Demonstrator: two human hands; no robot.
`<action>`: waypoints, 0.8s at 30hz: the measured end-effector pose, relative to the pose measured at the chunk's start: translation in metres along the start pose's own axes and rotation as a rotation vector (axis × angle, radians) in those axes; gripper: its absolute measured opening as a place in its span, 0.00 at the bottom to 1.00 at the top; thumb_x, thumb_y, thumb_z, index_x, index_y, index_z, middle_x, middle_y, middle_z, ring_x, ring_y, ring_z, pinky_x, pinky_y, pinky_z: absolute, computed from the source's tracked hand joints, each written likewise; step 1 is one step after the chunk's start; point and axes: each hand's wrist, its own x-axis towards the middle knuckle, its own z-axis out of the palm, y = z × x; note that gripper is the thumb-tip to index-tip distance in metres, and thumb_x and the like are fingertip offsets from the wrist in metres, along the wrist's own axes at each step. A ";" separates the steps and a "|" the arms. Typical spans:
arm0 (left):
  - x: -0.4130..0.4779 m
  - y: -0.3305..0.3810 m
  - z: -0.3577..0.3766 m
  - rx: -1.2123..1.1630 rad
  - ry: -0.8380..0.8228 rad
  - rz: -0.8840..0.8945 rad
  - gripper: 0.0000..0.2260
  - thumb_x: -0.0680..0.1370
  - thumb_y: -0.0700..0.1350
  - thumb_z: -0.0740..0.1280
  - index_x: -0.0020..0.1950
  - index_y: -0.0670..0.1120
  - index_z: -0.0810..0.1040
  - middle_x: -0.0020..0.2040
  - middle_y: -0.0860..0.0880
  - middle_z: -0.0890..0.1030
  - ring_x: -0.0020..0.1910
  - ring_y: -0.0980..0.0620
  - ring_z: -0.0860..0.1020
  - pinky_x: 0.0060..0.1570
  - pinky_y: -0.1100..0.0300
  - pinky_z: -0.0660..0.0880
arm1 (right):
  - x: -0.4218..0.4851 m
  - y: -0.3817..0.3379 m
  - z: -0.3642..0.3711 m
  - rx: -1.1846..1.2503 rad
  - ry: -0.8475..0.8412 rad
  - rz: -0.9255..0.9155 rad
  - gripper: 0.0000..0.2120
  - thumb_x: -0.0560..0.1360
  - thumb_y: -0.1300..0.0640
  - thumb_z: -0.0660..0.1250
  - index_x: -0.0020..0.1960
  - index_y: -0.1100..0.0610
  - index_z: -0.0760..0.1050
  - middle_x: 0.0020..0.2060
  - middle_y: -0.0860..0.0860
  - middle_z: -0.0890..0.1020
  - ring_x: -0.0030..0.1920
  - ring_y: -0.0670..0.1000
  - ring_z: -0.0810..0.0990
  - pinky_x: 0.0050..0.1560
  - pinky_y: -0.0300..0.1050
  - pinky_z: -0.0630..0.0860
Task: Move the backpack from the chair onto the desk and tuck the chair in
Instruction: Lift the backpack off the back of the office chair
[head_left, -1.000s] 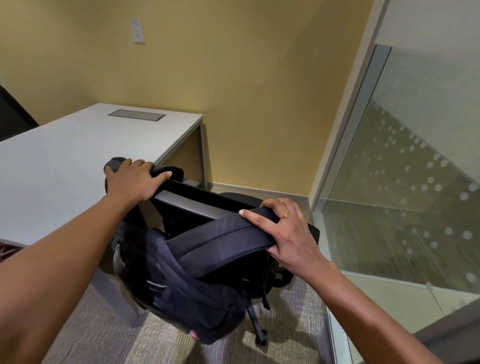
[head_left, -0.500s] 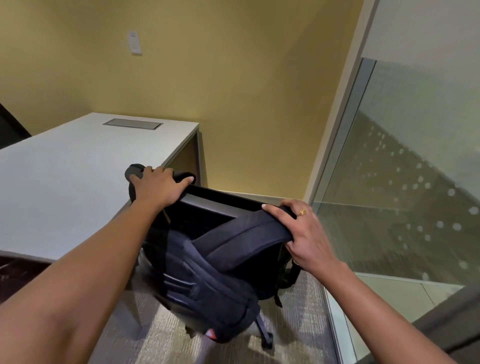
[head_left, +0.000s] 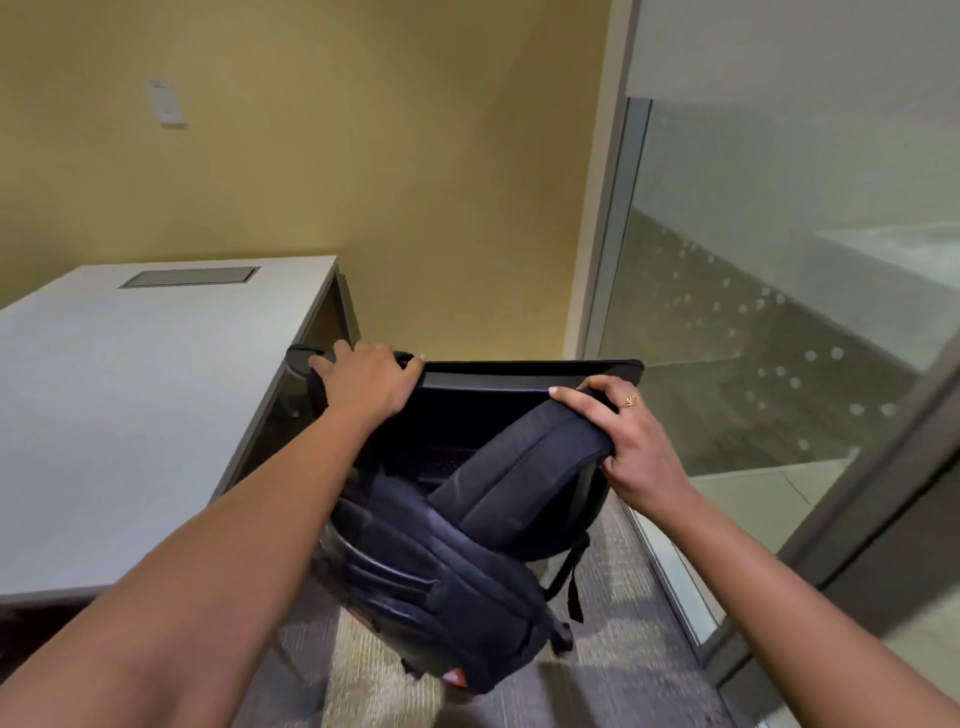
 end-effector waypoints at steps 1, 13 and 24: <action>-0.001 -0.002 -0.001 -0.008 -0.002 0.027 0.27 0.77 0.61 0.49 0.61 0.43 0.73 0.63 0.40 0.74 0.65 0.38 0.66 0.61 0.36 0.59 | 0.001 -0.004 -0.001 0.004 0.006 0.004 0.29 0.66 0.68 0.65 0.65 0.49 0.71 0.56 0.56 0.73 0.59 0.57 0.70 0.57 0.52 0.70; 0.035 -0.053 -0.037 0.044 -0.217 0.467 0.17 0.79 0.50 0.53 0.66 0.59 0.69 0.65 0.43 0.73 0.63 0.42 0.71 0.62 0.49 0.68 | 0.030 -0.034 -0.014 -0.004 0.039 -0.034 0.22 0.70 0.59 0.60 0.63 0.48 0.73 0.53 0.49 0.69 0.56 0.47 0.68 0.56 0.36 0.61; 0.052 -0.110 -0.013 -0.085 -0.041 0.191 0.16 0.76 0.49 0.58 0.62 0.55 0.74 0.61 0.40 0.76 0.58 0.40 0.74 0.52 0.51 0.71 | 0.041 -0.046 -0.004 -0.052 0.023 -0.047 0.22 0.70 0.61 0.64 0.63 0.51 0.73 0.54 0.58 0.73 0.57 0.56 0.72 0.57 0.45 0.66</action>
